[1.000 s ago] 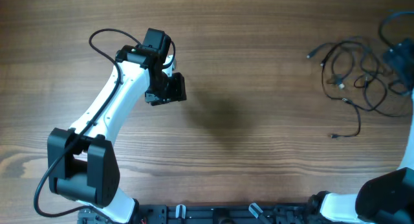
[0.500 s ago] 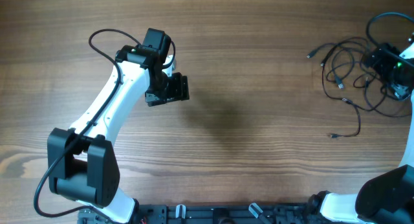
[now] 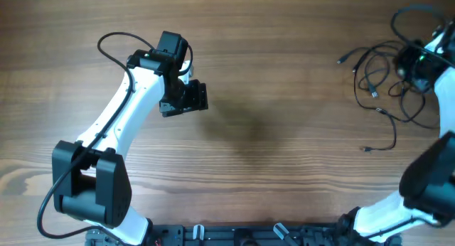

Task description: Untangle cables

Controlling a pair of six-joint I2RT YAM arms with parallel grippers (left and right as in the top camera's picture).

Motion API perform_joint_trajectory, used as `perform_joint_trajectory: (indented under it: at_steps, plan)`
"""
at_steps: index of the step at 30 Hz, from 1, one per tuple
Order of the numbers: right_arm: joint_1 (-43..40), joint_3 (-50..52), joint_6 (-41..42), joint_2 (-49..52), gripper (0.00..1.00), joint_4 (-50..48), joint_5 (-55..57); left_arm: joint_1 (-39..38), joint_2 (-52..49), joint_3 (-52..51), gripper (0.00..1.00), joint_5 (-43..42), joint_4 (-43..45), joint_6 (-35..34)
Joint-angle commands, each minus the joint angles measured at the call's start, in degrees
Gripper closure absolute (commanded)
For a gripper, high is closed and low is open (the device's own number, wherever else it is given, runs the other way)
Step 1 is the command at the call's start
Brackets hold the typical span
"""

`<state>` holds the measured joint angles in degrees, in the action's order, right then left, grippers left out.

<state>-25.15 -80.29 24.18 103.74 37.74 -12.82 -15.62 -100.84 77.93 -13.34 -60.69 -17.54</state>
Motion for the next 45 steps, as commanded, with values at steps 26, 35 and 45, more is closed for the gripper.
perform_joint_trajectory:
  at_steps: [26,35,45]
  plan:
    - [0.0,-9.1,-21.1,5.9,0.46,26.8,-18.7,0.1,0.5,-0.2,0.14,-0.1,1.3,-0.9]
    - [2.7,-15.6,-22.7,-6.4,0.41,26.8,-13.2,0.1,0.5,-0.2,0.09,-0.1,2.6,-1.0]
    - [10.6,-15.6,-22.8,-9.6,0.14,28.4,-3.3,2.0,0.5,-0.1,0.0,8.2,4.5,-4.1]
